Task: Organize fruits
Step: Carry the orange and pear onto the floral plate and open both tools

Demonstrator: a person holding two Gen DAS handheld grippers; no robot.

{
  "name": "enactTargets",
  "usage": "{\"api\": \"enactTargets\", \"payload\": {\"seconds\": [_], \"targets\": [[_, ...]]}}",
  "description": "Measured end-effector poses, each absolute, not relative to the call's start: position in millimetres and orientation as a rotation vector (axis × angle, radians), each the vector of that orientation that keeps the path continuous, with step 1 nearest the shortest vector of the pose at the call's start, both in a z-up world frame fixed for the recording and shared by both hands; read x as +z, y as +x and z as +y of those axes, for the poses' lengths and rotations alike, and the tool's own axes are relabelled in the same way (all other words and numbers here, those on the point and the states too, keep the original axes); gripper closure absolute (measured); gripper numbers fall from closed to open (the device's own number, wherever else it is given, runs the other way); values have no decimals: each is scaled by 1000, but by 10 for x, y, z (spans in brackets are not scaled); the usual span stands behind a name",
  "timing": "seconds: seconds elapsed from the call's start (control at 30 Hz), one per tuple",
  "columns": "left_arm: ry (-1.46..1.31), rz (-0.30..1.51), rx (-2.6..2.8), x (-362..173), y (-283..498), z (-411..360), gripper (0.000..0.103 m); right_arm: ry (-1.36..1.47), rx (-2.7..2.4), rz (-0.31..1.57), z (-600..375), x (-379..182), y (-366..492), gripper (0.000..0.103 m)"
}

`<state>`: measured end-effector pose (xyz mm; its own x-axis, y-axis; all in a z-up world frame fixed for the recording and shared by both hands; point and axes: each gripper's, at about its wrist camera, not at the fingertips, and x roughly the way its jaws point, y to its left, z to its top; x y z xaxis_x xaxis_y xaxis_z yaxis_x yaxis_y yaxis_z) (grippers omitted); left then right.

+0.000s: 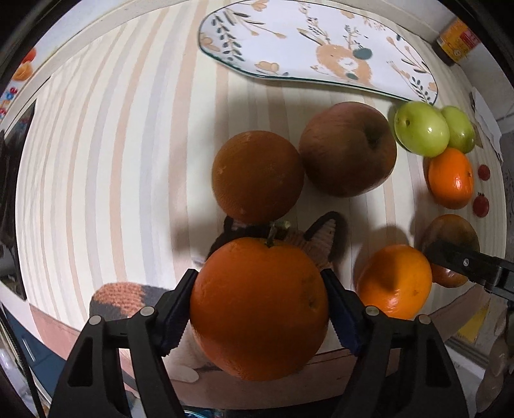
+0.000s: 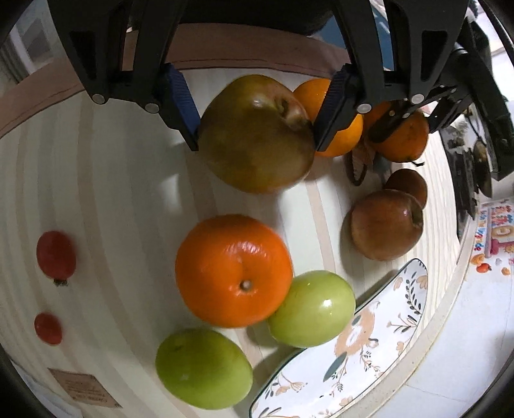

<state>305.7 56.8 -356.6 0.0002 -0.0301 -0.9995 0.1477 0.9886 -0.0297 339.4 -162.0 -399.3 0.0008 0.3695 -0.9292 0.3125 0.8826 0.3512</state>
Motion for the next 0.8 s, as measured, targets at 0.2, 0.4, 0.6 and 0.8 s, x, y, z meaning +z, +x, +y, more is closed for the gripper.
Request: {"api": "enactTargets", "payload": {"seconds": [0.2,0.4,0.6,0.8], "targets": [[19,1539,-143,-3236,2999,661,30,502,49,1562,-1576,-3860,3376,33],[-56,1429,-201,-2597,3205,694,30,523,106,1468,-1604,-3380,3538,33],[-94,1355,-225,-2313,3979,256,30,519,141,1378,-1774,-2966,4072,33],[-100,1405,-171,-2704,4804,166,30,431,115,1386,-1786,-3067,4917,33]]}}
